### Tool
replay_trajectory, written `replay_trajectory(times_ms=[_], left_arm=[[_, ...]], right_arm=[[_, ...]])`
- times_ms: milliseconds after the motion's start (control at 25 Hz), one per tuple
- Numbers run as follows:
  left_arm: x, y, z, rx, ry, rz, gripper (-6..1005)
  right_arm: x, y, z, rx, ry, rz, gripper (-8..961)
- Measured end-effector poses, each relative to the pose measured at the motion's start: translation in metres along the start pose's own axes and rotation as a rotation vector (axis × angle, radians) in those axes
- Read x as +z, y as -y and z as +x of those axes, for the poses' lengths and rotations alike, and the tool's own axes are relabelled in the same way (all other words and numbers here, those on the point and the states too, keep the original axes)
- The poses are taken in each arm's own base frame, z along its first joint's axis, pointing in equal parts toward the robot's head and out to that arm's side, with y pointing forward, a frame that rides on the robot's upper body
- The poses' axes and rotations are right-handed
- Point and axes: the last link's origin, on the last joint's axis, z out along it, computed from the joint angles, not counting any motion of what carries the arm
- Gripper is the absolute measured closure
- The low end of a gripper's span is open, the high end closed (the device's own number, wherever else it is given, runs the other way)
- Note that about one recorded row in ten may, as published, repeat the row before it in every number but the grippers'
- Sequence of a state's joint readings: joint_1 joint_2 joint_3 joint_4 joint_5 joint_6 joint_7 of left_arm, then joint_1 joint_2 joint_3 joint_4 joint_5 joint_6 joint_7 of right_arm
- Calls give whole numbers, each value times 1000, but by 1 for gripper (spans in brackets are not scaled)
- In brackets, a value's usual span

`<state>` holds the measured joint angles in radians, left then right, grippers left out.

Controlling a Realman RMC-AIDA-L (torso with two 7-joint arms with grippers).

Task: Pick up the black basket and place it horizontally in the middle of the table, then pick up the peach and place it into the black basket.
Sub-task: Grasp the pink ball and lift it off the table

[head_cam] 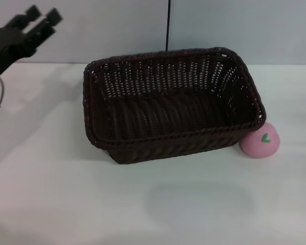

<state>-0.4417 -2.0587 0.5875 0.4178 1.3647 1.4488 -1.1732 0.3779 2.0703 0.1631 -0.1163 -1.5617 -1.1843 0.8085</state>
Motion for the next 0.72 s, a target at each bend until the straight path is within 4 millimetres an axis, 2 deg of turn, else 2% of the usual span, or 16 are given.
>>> replay_trajectory(times_ms=[40, 80, 240, 320, 440, 600, 640, 720], left_arm=[[-10, -2, -3, 32, -59, 27, 274], [-10, -2, -3, 32, -59, 27, 274], [-24, -2, -9, 90, -138, 95, 273], [-25, -3, -9, 103, -142, 98, 273], [-26, -4, -11, 129, -155, 108, 274], [-24, -4, -12, 122, -154, 114, 274], [-22, -3, -12, 121, -153, 115, 274], [-21, -3, -12, 122, -153, 115, 274]], right_arm=[[-4, -2, -3, -49, -21, -67, 524], [-4, -2, -3, -49, -21, -67, 523], [-13, -7, -19, -104, -118, -281, 517], [-14, -8, -22, -105, -147, -318, 514], [-19, -17, -36, -148, -313, -507, 510], [-18, -28, -40, -173, -447, -616, 505], [-14, -35, -36, -178, -518, -646, 504], [-11, -39, -33, -184, -545, -655, 501]])
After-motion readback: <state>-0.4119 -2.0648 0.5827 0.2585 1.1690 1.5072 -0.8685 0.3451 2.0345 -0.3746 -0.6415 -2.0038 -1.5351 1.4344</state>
